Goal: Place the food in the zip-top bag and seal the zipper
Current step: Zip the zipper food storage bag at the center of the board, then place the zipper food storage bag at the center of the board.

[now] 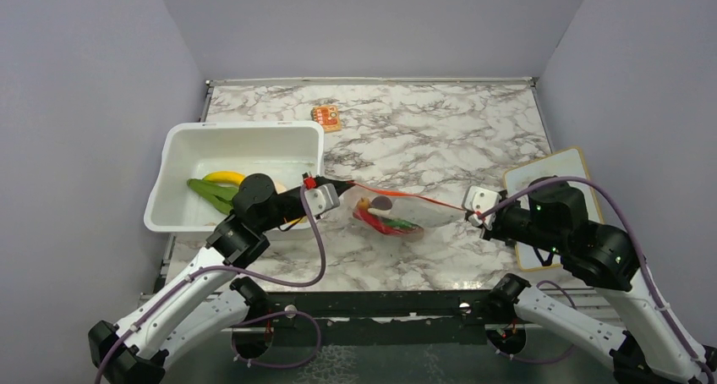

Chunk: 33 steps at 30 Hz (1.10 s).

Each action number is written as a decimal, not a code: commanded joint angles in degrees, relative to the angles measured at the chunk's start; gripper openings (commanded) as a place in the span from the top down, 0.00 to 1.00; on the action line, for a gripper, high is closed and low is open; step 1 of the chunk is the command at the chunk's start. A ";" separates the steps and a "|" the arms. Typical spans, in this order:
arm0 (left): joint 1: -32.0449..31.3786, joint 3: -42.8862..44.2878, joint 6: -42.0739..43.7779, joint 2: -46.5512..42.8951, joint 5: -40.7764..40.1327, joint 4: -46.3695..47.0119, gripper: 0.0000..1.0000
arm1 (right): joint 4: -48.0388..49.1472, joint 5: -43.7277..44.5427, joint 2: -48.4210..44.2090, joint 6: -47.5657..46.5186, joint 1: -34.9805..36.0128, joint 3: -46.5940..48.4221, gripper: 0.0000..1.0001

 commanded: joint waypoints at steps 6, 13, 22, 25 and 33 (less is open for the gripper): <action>1.81 0.98 -1.75 1.35 0.62 -0.47 0.81 | 3.69 -8.41 2.93 4.76 -0.60 -4.30 0.99; 1.78 2.25 -1.57 2.24 2.90 -3.50 0.55 | 9.52 0.30 8.80 9.57 -0.60 -7.39 0.94; 1.82 3.98 -7.66 3.02 -1.00 -1.37 0.25 | 17.75 9.31 14.50 18.21 -0.62 -7.64 0.96; 1.82 4.63 -9.84 2.99 -3.17 -1.99 0.17 | 18.33 15.31 18.34 20.77 -0.68 -7.87 0.97; 1.81 7.88 -20.23 3.44 -12.49 -6.20 0.01 | 22.16 21.03 22.69 23.17 -9.06 -9.25 0.96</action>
